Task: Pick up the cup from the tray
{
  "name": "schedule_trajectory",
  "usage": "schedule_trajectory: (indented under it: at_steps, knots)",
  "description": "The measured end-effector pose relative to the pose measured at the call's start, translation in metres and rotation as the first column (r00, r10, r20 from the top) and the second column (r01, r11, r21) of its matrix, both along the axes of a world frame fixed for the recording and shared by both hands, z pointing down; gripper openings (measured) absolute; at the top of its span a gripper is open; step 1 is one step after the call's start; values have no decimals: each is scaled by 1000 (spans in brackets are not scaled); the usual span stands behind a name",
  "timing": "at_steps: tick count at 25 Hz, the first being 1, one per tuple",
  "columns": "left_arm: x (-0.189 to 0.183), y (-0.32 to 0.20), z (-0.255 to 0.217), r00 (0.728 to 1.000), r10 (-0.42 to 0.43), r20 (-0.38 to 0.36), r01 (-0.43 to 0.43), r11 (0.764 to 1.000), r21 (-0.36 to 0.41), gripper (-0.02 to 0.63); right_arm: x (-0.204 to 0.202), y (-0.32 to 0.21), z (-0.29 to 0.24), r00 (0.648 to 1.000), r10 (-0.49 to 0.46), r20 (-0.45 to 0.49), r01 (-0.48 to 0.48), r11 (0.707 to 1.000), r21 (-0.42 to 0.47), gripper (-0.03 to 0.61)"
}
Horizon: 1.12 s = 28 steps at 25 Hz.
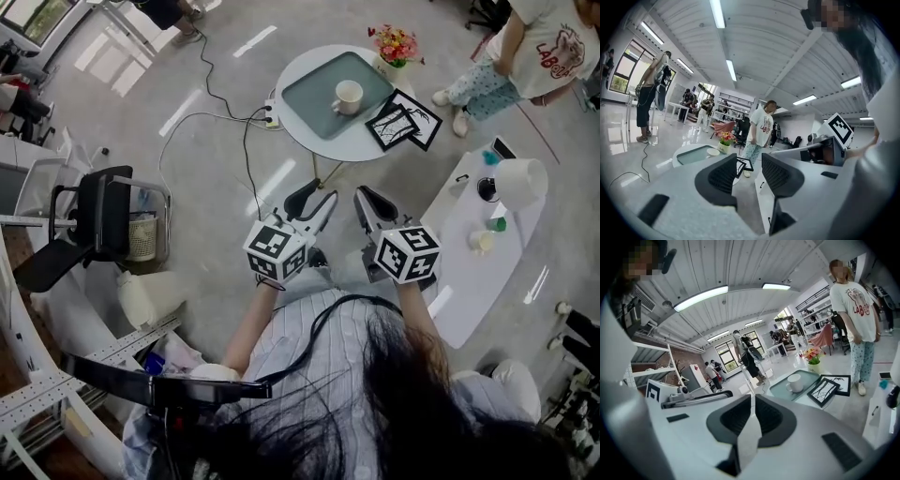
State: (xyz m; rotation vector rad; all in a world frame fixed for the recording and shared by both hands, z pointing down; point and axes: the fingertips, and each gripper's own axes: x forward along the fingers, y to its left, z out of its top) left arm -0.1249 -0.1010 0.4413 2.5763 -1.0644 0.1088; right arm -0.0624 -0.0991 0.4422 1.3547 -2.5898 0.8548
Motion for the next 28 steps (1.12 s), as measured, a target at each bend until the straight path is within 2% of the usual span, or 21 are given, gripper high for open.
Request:
schedule_trajectory:
  at_steps: [11,28]
  knots:
    - [10,-29,15,1000,19,-1,-20,999,-40,163,2,-30,12,1000,-9,-10,8,999,-39,43]
    - [23,-148,39,996,-85,20,87,991,-105,175,29,-166,30,996,-94,-12,93,993,-76,43]
